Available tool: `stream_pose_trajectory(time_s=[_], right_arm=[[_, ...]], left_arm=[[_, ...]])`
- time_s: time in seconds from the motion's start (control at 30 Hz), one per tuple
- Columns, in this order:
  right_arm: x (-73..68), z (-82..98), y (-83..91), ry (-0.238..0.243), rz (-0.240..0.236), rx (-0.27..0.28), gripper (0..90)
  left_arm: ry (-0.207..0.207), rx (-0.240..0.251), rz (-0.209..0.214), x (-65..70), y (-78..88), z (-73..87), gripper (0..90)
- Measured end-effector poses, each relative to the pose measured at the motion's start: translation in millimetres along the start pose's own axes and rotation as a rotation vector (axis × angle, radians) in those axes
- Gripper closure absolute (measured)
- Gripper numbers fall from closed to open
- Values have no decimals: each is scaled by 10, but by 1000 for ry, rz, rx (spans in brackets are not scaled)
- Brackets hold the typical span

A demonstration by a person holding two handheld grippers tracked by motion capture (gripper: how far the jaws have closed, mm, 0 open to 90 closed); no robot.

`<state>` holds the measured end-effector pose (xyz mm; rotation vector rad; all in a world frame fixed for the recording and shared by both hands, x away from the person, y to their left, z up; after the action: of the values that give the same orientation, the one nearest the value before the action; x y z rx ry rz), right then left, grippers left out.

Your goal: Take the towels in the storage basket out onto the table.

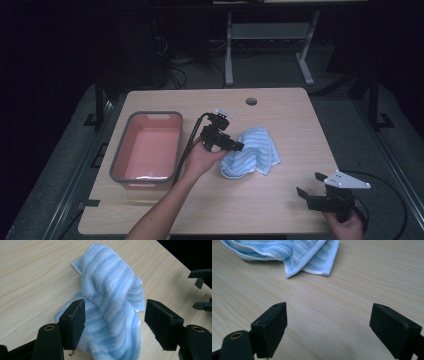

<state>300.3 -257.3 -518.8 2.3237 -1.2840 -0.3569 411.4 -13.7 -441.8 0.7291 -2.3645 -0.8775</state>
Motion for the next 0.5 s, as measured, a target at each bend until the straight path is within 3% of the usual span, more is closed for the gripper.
stream_pose_trajectory(time_s=[0.2,0.23,0.5], right_arm=[[2,5,-2,0,0,-4,141],[3,6,-3,0,-1,-5,141],[5,9,-13,4,2,-8,141]], left_arm=[[3,-6,-2,-15,74,78,330],[21,5,3,-9,75,76,329],[9,10,1,-18,150,168,307]])
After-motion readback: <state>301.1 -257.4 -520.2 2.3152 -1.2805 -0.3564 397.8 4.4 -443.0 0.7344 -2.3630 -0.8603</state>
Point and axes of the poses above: each handheld gripper's, and its own axes: y roughly backward along the jaws, z roughly out of its underside, x roughly to its right, the point moved 10 cm from there along -y, roughly forward along the jaws, and after that the axes turned 4 degrees about x, right-handed, at the moved point
